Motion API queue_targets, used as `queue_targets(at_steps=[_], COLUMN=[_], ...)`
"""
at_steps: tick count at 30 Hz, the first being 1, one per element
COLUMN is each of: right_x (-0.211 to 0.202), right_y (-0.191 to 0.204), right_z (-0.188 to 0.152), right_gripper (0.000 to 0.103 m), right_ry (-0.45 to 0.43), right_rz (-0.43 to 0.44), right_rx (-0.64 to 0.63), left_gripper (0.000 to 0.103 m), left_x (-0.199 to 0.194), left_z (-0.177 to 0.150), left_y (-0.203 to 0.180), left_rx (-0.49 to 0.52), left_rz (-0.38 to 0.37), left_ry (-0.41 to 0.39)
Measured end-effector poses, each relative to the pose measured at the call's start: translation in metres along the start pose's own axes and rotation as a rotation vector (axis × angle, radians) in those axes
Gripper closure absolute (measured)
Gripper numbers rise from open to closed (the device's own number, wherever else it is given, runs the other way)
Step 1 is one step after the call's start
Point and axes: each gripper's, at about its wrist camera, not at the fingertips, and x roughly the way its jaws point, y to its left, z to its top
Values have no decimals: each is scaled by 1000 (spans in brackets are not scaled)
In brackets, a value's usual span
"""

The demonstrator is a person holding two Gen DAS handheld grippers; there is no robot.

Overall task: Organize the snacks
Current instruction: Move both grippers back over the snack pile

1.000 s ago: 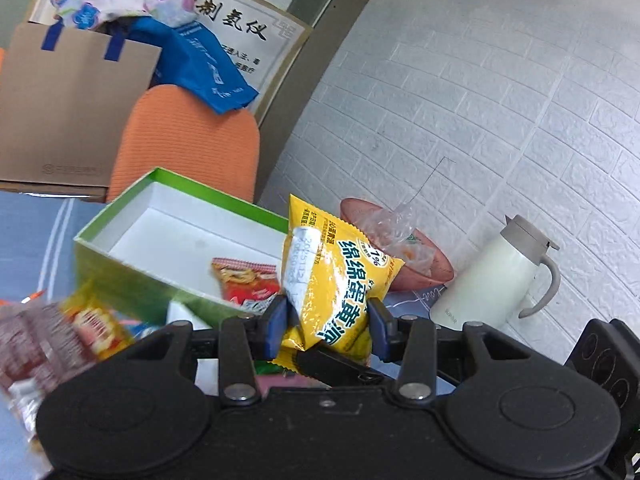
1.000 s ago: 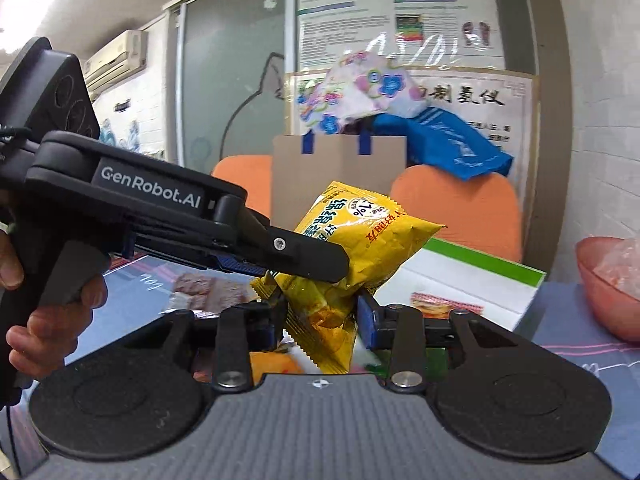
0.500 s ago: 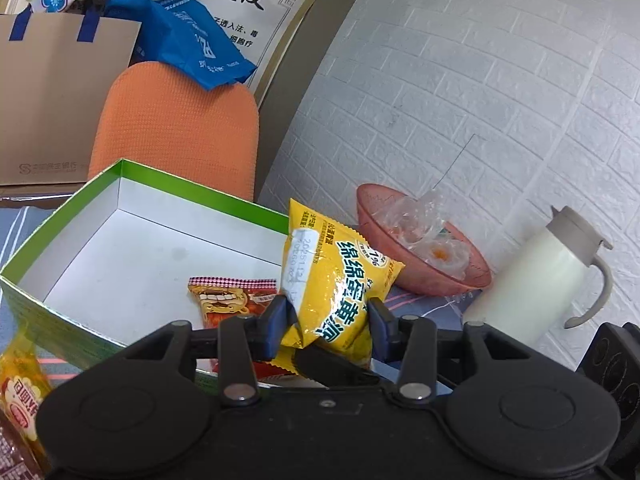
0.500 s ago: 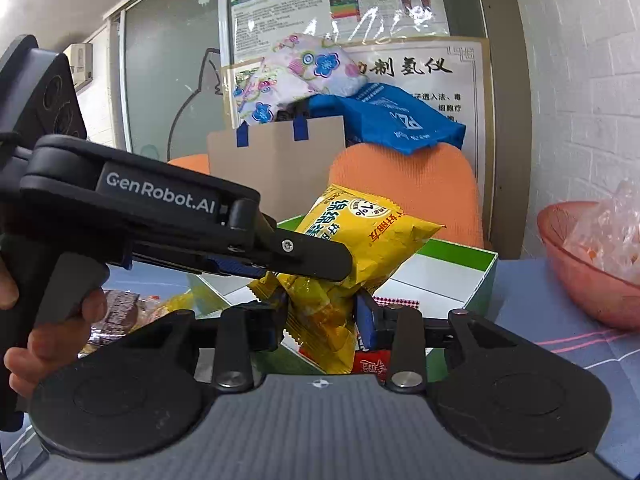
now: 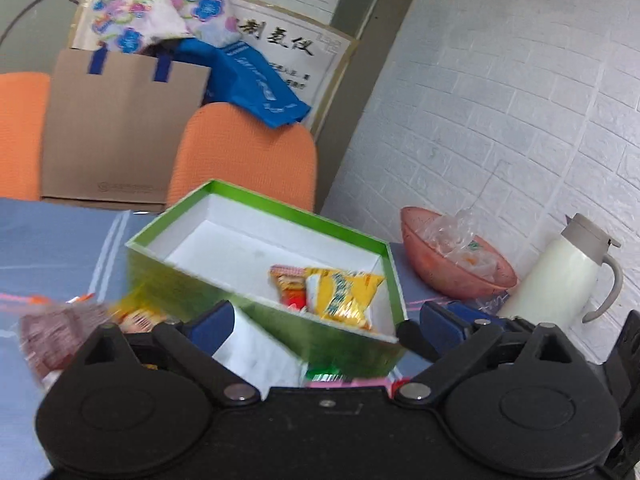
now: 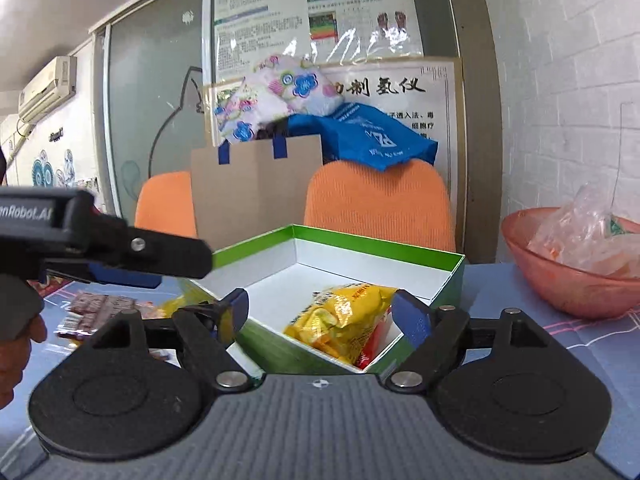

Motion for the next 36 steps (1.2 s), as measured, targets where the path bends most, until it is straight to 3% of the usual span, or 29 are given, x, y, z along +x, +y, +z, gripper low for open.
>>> queue_targets(at_steps=[6, 11, 15, 21, 24, 27, 33, 34, 35, 36], right_x=[-42, -54, -60, -70, -71, -82, -92, -91, -89, -87], right_y=[21, 42, 57, 72, 75, 67, 43, 42, 42, 43], right_z=[-14, -41, -54, -68, -74, -70, -62, -64, -66, -67], right_gripper=[0, 0, 0, 0, 18, 18, 17, 17, 17, 17], right_ry=[15, 116, 183, 244, 285, 260, 220, 226, 231, 235], right_rz=[66, 134, 149, 215, 248, 201, 45, 41, 40, 42], right_rx=[32, 53, 24, -14, 6, -1, 21, 27, 32, 36], left_gripper=[0, 0, 0, 0, 0, 0, 0, 8, 26, 36], left_x=[-47, -61, -74, -90, -89, -80, -51, -46, -41, -39], left_z=[-36, -73, -101, -116, -113, -117, -128, -129, -130, -131], left_y=[16, 38, 52, 50, 35, 13, -5, -6, -4, -2], left_rx=[-75, -153, -227, -214, -146, -25, 6, 3, -7, -17], left_rz=[38, 49, 24, -41, -70, -69, -88, -75, -58, -47], left_ry=[16, 70, 124, 149, 141, 152, 211, 220, 232, 223])
